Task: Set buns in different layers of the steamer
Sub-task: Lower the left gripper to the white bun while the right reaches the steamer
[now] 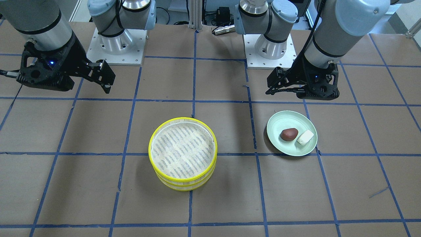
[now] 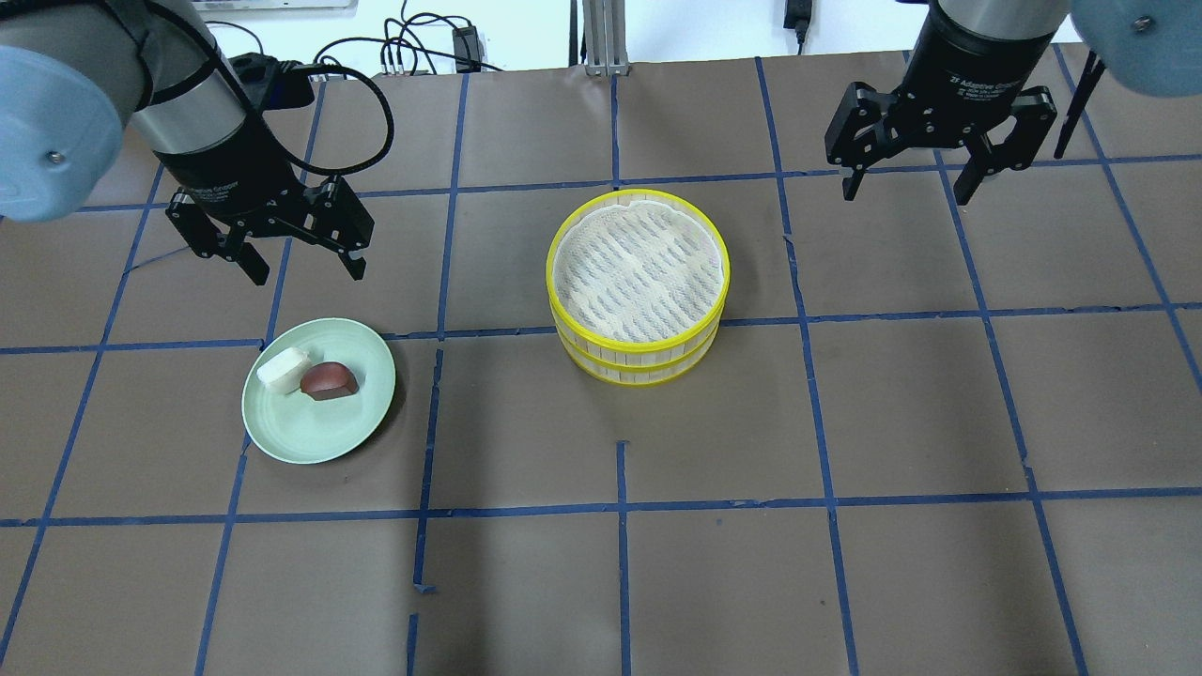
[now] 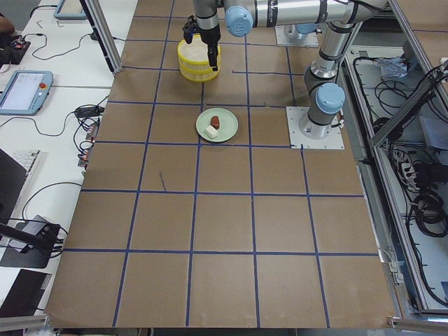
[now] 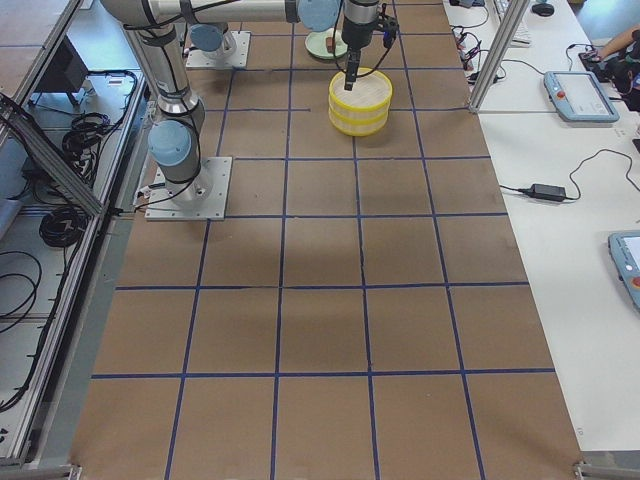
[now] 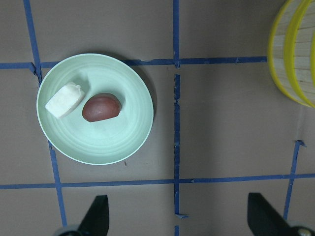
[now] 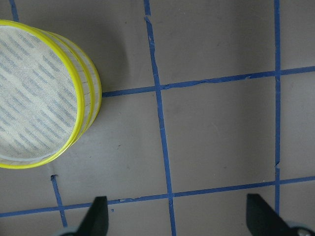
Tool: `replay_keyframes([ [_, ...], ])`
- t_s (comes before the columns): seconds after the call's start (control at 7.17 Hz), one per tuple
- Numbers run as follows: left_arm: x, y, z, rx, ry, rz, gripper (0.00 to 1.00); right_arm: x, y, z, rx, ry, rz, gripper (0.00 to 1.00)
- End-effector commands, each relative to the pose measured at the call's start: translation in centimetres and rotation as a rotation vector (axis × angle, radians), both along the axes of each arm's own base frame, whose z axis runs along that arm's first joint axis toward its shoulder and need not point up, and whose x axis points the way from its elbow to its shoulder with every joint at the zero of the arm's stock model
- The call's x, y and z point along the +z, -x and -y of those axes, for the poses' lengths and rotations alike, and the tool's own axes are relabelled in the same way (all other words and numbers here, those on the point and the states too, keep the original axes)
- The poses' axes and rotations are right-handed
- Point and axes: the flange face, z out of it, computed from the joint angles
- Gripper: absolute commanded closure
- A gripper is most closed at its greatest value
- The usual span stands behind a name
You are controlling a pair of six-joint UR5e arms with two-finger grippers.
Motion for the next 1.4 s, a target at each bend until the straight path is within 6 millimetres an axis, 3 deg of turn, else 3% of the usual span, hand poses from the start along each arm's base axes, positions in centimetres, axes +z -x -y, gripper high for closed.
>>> replay_keyframes([
  [0.0, 0.1, 0.0, 0.1, 0.001, 0.004, -0.006, 0.0, 0.0, 0.0, 0.0, -0.001, 0.0, 0.001, 0.0],
  [0.42, 0.1, -0.6, 0.0, -0.03, 0.005, -0.001, 0.0, -0.4, -0.1, 0.1, 0.002, -0.006, 0.001, 0.0],
  [0.56, 0.1, -1.4, 0.1, -0.084, 0.006, -0.015, 0.0, 0.3, 0.0, 0.1, 0.045, 0.012, -0.002, 0.0],
  [0.7, -1.2, -1.8, 0.4, -0.178, -0.017, -0.029, 0.0, -0.4, -0.3, 1.1, 0.087, 0.043, 0.007, 0.0],
  [0.84, -4.6, -3.4, 0.7, -0.174, -0.046, -0.039, 0.0, -3.1, -1.0, 4.1, 0.105, 0.075, 0.006, 0.0],
  [0.98, -9.9, -5.4, 1.1, -0.153, -0.043, -0.038, 0.0, -7.1, -3.0, 6.4, 0.12, 0.063, 0.006, 0.0],
  [1.12, -13.0, -6.3, 1.8, -0.247, -0.001, -0.008, 0.0, -9.5, -5.5, 7.8, 0.159, 0.082, 0.008, 0.0],
  [1.26, -15.1, -8.6, 2.8, -0.319, -0.011, 0.079, 0.0, -12.0, -6.7, 9.2, 0.145, 0.104, 0.008, 0.0],
])
